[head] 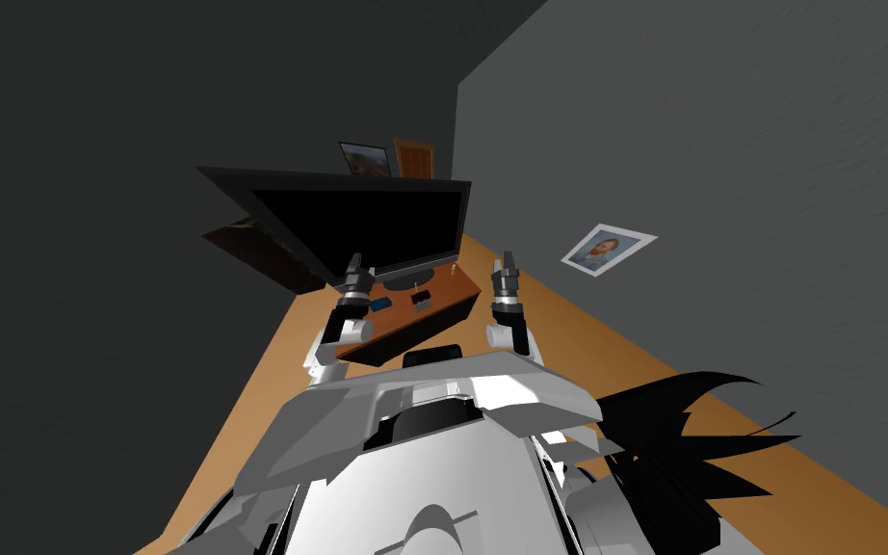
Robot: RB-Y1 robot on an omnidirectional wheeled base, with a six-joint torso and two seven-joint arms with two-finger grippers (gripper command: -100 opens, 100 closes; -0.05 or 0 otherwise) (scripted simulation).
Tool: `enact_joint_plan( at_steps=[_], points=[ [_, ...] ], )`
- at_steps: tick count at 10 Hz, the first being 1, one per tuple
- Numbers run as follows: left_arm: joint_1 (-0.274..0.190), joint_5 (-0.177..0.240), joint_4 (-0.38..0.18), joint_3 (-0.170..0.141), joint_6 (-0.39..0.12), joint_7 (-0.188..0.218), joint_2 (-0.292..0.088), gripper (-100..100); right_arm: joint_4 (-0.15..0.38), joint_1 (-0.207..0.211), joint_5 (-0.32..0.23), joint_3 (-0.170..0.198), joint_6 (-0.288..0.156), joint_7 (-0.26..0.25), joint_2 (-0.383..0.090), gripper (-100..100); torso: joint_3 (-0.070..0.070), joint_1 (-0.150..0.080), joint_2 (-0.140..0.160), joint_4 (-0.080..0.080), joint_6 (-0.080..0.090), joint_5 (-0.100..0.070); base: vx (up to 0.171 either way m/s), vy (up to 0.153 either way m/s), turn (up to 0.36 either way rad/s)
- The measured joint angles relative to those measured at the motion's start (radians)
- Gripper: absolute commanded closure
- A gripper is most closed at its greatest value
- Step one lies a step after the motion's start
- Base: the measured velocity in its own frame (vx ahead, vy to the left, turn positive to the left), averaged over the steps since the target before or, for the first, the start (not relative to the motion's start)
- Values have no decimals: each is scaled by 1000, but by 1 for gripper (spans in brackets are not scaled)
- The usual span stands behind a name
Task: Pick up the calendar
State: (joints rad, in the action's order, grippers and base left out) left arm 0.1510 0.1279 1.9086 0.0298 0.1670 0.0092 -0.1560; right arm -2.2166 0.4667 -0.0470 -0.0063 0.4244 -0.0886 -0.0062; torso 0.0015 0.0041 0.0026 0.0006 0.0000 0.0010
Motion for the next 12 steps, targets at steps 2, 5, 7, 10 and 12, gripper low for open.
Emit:
enact_joint_plan(
  at_steps=[2, 5, 7, 10, 12],
  points=[
    [-34, 17, -51, 3, -34, 9, -18, -100, 0, 0, 0, 0, 0, 0, 0, 0, 0, -1, -1, 0, 0, 0, -28, 37, 26],
    [-124, 44, -153, 5, -93, 20, -36, -100, 0, 0, 0, 0, 0, 0, 0, 0, -1, 0, -1, 0, 0, 0, -29, 49, 37],
    [-183, 58, -218, 7, -144, 26, -41, -100, 0, 0, 0, 0, 0, 0, 0, 0, -1, -1, -2, 0, 0, 0, -19, 36, 23],
    [-232, 79, -283, 12, -208, 36, -53, -100, 0, 0, 0, 0, 0, 0, 0, 0, -1, -3, -2, 0, 0, 0, -15, 22, 19],
    [-265, 91, -322, 13, -233, 42, -62, -100, 0, 0, 0, 0, 0, 0, 0, 0, -1, -3, -2, 0, 0, -1, -7, 18, 30]
  ],
)
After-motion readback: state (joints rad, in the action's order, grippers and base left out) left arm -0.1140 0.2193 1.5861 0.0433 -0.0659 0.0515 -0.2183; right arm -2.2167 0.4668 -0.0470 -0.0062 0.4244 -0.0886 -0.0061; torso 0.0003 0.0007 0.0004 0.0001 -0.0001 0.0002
